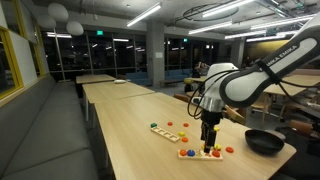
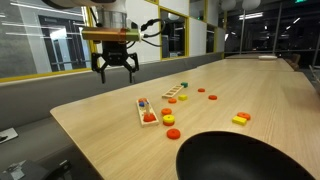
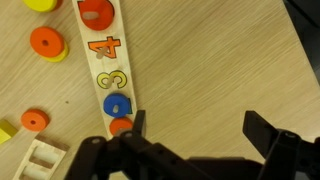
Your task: Remove the blue ring from the wooden platform
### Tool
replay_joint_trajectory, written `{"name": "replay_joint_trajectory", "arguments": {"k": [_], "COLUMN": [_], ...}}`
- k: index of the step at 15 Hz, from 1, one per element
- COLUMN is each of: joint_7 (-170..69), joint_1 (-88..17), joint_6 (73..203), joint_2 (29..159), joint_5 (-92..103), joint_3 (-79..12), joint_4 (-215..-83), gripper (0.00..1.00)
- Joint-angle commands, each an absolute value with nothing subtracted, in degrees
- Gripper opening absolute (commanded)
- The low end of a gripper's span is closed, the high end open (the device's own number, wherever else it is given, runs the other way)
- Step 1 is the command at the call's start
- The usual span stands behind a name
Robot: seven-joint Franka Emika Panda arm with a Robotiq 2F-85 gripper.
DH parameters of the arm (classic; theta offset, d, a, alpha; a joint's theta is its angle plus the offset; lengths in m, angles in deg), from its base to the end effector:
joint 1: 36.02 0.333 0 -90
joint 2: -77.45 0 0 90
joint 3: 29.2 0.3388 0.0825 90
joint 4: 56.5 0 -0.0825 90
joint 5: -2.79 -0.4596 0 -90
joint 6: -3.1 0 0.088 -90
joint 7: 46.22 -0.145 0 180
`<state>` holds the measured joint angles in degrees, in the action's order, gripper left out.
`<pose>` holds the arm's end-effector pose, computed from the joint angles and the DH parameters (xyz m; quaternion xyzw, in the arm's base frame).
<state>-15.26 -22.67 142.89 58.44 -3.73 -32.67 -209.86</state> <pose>0.4477 0.0836 0.2818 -0.9484 -0.3099 -0.0547 0.0393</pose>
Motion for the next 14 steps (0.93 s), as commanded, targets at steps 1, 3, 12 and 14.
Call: {"name": "replay_joint_trajectory", "arguments": {"k": [1,3,12,14], "joint_7": [-11.7,-11.2,-12.4,-12.9], "joint_1": [-21.8,-22.1,-26.3,-27.9], "joint_6": [150.6,154.2,163.3,164.3], "joint_2": [64.4,67.8,79.0,80.7], "joint_5": [-5.5,-5.4,-4.0,-3.2], "joint_3": [-32.3,-31.9,-29.5,-28.7], "joint_4": [-208.8,-207.8,-202.7,-201.4], "gripper": [1.0,1.0,1.0,1.0]}}
